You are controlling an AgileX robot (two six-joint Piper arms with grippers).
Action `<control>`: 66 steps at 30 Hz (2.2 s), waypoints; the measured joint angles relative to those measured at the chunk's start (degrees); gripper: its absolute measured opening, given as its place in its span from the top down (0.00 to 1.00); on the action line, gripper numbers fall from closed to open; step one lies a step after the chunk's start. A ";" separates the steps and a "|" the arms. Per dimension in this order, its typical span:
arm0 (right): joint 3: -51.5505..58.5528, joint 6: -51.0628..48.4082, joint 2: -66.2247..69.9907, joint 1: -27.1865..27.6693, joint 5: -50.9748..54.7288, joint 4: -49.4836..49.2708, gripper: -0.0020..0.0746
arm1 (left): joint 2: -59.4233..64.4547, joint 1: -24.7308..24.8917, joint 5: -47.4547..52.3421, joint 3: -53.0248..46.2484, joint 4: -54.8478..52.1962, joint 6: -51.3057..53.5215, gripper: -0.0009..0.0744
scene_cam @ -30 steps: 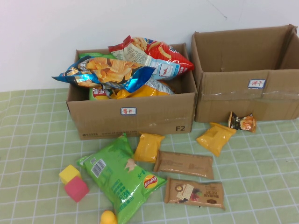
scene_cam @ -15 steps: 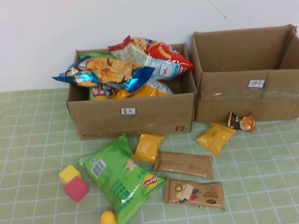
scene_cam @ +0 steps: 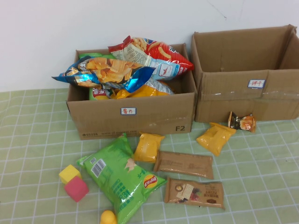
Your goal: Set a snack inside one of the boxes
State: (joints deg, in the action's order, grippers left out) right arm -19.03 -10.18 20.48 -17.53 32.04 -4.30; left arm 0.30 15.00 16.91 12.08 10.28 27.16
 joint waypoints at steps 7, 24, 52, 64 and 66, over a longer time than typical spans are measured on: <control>7.24 0.00 -1.94 0.00 -5.25 -0.27 0.98 | 0.00 0.00 0.31 -0.13 0.22 -0.48 0.99; 7.93 0.00 -1.94 0.00 -3.86 -0.37 0.98 | -0.55 0.00 1.12 -1.92 0.35 -0.75 0.99; 8.06 0.00 -1.94 0.00 -3.76 -0.50 0.98 | -1.17 -12.49 1.50 -13.17 -15.12 -28.81 0.99; 8.06 0.00 -1.94 0.00 -3.76 -0.50 0.98 | -1.17 -12.42 1.50 -13.17 -10.28 -20.12 0.99; 8.06 0.00 -1.94 0.00 -3.76 -0.50 0.98 | -1.17 -12.42 1.50 -13.17 -10.28 -18.82 0.99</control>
State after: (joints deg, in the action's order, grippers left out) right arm -10.97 -10.18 18.53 -17.53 28.28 -4.80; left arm -0.87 2.59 18.41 -1.10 0.00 8.34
